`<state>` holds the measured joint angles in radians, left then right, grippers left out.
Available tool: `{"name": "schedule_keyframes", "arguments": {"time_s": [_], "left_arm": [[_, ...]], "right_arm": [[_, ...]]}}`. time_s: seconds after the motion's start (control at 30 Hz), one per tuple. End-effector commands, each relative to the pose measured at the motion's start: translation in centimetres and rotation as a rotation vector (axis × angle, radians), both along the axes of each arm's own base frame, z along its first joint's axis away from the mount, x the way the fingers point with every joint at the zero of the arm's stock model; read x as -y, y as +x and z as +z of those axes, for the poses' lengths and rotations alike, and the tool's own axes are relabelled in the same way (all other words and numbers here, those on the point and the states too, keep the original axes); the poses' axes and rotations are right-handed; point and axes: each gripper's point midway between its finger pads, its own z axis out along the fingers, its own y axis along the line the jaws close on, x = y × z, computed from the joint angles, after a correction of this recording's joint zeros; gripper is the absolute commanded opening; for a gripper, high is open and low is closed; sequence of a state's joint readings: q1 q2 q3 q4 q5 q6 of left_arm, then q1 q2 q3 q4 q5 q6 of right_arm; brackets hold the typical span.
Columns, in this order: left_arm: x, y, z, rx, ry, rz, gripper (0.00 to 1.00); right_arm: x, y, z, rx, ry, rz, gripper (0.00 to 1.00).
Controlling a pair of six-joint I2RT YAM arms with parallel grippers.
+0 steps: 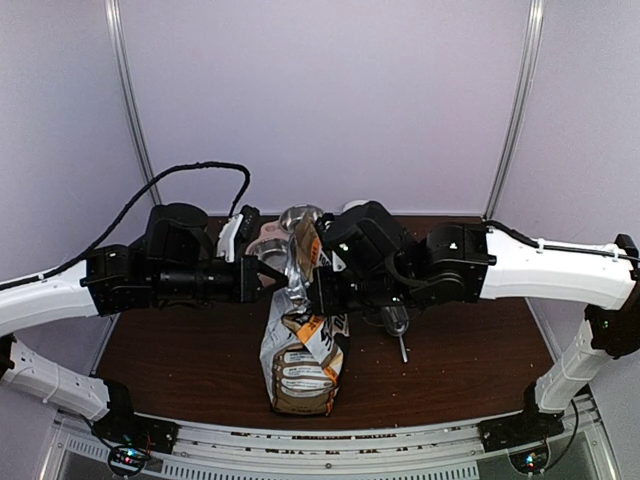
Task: Serve the pet food
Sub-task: Open the seal of the pet food bag.
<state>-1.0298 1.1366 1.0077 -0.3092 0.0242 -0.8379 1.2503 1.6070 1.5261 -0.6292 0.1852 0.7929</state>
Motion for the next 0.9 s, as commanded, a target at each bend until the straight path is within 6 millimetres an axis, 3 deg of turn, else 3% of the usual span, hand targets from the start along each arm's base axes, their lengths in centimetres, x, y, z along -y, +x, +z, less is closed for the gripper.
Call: {"name": "schedule_keyframes", "arguments": {"time_s": [0.0,0.33,0.6,0.77,0.87], "left_arm": [[-1.2,0.7,2.1,0.043,-0.042,0.057,0.0],[-1.2,0.6,2.5,0.042,-0.057,0.045,0.0],[-0.7,0.5,4.1,0.072,-0.07,0.013,0.0],[-0.2,1.2,5.2,0.104,-0.013,0.01,0.3],[0.4,1.6,5.8,0.118,0.0,0.003,0.55]], "right_arm": [[5.1,2.1,-2.1,0.032,-0.173,-0.127,0.0],[5.4,1.6,0.7,0.046,-0.087,-0.103,0.0],[3.9,0.0,4.3,0.051,0.085,0.015,0.0],[3.0,-1.2,5.9,0.043,0.161,0.094,0.0],[2.8,-1.5,6.4,0.041,0.182,0.115,0.0]]}}
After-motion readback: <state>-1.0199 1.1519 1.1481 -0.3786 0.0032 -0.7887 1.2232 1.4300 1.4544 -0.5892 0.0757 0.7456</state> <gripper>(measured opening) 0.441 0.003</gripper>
